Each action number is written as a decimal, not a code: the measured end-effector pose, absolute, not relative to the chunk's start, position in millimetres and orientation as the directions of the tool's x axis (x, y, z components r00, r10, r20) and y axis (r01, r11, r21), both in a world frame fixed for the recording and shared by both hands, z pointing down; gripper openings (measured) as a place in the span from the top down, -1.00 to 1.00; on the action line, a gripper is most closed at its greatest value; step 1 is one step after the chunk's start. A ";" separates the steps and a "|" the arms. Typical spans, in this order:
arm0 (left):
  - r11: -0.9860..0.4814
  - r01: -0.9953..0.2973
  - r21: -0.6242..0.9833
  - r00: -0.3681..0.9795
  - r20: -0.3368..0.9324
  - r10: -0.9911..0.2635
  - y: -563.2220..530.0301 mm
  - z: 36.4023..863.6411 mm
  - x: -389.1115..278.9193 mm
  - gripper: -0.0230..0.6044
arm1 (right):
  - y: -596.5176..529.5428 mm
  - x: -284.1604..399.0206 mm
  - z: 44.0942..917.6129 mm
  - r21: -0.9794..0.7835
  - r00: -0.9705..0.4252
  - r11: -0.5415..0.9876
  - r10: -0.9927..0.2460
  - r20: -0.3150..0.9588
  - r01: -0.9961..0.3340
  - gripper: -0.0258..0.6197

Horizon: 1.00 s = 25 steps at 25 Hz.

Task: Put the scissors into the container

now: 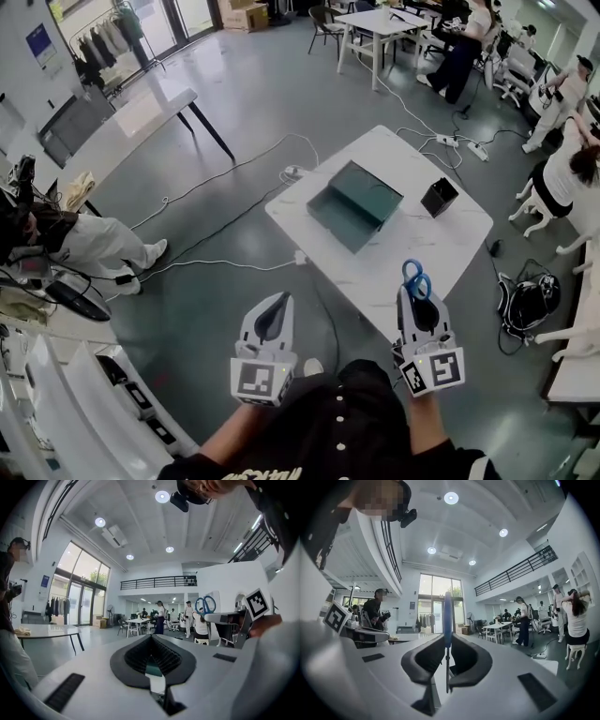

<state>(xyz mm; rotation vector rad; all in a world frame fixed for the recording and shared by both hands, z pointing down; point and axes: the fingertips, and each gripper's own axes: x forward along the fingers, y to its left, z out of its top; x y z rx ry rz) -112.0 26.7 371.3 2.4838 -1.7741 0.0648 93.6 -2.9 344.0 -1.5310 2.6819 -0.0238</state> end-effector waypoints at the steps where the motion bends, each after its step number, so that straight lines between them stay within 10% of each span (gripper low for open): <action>1: -0.325 -0.944 0.049 0.328 0.084 -0.941 22.6 370.4 -115.1 0.85 | -5.8 89.8 344.9 -0.040 -0.504 0.506 -0.863 -0.036 -0.862 0.76; 25: -0.364 -0.930 0.049 0.367 0.104 -0.924 -93.7 389.4 -138.5 0.85 | -138.5 57.8 367.0 -0.045 -0.504 0.504 -0.864 -0.012 -0.863 0.76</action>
